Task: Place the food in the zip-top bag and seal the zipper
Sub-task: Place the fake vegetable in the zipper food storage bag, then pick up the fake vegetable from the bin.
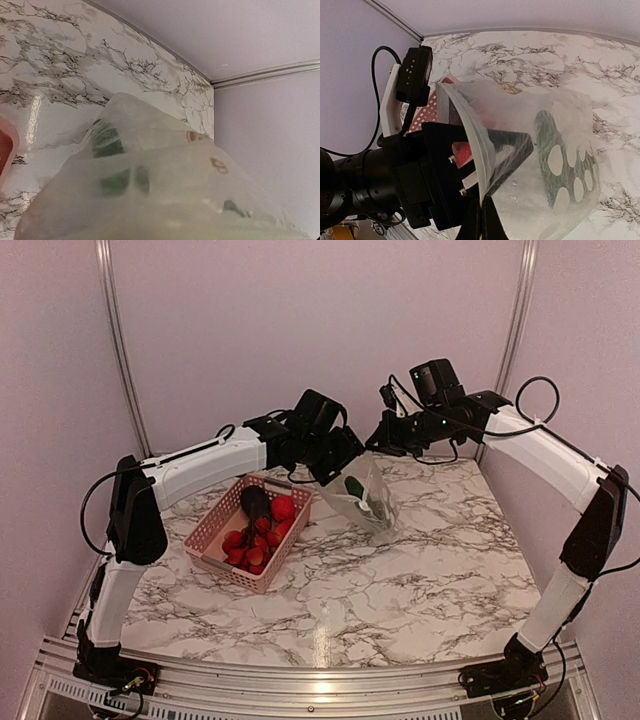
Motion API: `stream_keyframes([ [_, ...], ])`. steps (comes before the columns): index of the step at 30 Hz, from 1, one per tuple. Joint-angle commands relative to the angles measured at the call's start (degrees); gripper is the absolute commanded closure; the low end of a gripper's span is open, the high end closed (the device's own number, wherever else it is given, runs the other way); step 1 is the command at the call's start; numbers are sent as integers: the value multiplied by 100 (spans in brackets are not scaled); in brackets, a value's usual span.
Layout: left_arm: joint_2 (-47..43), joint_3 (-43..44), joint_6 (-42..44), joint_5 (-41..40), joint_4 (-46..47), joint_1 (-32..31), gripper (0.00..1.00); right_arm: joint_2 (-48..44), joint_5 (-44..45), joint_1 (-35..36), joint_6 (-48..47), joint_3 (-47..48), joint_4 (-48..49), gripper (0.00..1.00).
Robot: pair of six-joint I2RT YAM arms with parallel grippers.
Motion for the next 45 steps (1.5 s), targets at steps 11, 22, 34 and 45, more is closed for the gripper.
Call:
stream_keyframes([
  [11, -836, 168, 1002, 973, 523, 6, 1, -106, 149, 84, 115, -85, 300, 100],
  [22, -1841, -638, 1606, 873, 1034, 84, 1, 92, 190, 26, 48, 196, 342, 100],
  [34, -2753, -1242, 3206, -230, 76, -139, 1, 110, 313, -68, -16, 187, 339, 100],
  [45, -5274, -4659, 4580, -2833, 2549, -243, 1, -375, 378, -669, -301, -144, 73, 100],
])
